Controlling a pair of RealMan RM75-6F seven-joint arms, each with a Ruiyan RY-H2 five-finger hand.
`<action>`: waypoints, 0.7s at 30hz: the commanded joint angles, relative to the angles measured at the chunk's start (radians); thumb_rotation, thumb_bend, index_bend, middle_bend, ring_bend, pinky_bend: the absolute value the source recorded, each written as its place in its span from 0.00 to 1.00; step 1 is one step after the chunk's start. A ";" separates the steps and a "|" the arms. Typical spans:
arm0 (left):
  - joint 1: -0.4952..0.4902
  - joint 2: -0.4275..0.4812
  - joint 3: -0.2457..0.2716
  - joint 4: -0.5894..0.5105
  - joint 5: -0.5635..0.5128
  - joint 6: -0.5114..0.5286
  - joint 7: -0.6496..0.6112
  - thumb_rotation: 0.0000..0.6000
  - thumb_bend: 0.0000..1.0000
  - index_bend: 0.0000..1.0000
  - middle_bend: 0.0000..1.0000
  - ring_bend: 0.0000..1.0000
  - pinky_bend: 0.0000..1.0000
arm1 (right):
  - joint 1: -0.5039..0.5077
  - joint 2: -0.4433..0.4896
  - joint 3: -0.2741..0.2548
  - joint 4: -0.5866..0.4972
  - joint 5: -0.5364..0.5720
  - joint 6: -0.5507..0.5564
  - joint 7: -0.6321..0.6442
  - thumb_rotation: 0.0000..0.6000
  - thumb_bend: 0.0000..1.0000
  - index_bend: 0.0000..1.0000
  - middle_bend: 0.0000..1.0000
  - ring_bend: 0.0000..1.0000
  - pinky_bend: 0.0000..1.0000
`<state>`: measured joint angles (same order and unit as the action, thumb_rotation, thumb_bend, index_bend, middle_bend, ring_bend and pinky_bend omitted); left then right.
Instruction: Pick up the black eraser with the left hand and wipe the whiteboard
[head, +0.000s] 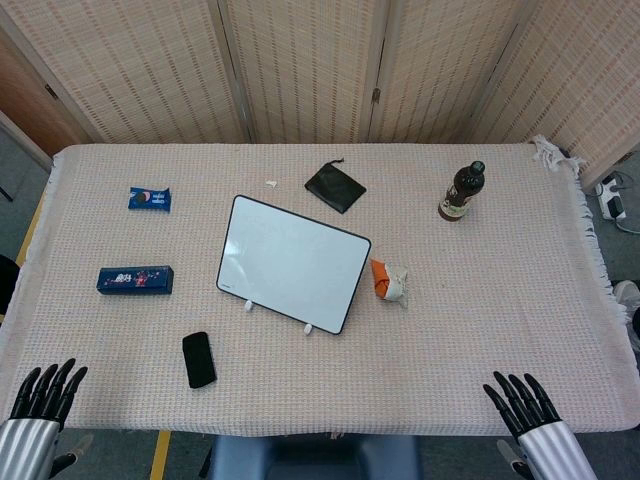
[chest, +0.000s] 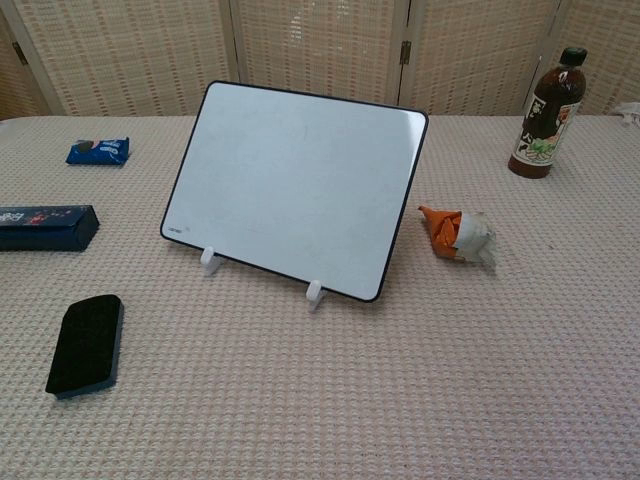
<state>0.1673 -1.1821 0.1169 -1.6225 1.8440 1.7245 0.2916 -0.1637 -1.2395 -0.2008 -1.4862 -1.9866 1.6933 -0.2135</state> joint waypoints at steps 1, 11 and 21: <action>-0.001 -0.002 0.001 0.000 0.002 -0.003 0.003 1.00 0.19 0.00 0.06 0.03 0.00 | -0.001 0.001 -0.001 0.000 -0.001 0.002 0.002 1.00 0.32 0.00 0.00 0.00 0.00; -0.080 -0.054 -0.006 0.079 0.110 -0.080 0.053 1.00 0.18 0.06 0.29 0.21 0.28 | 0.003 -0.004 0.014 -0.006 0.026 -0.008 0.003 1.00 0.32 0.00 0.00 0.00 0.00; -0.203 -0.183 -0.114 0.167 0.057 -0.219 0.183 1.00 0.13 0.12 0.56 0.47 0.56 | 0.031 0.002 0.039 -0.047 0.092 -0.080 -0.008 1.00 0.32 0.00 0.00 0.00 0.00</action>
<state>-0.0178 -1.3476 0.0180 -1.4716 1.9098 1.5202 0.4678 -0.1400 -1.2410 -0.1685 -1.5243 -1.9102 1.6278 -0.2221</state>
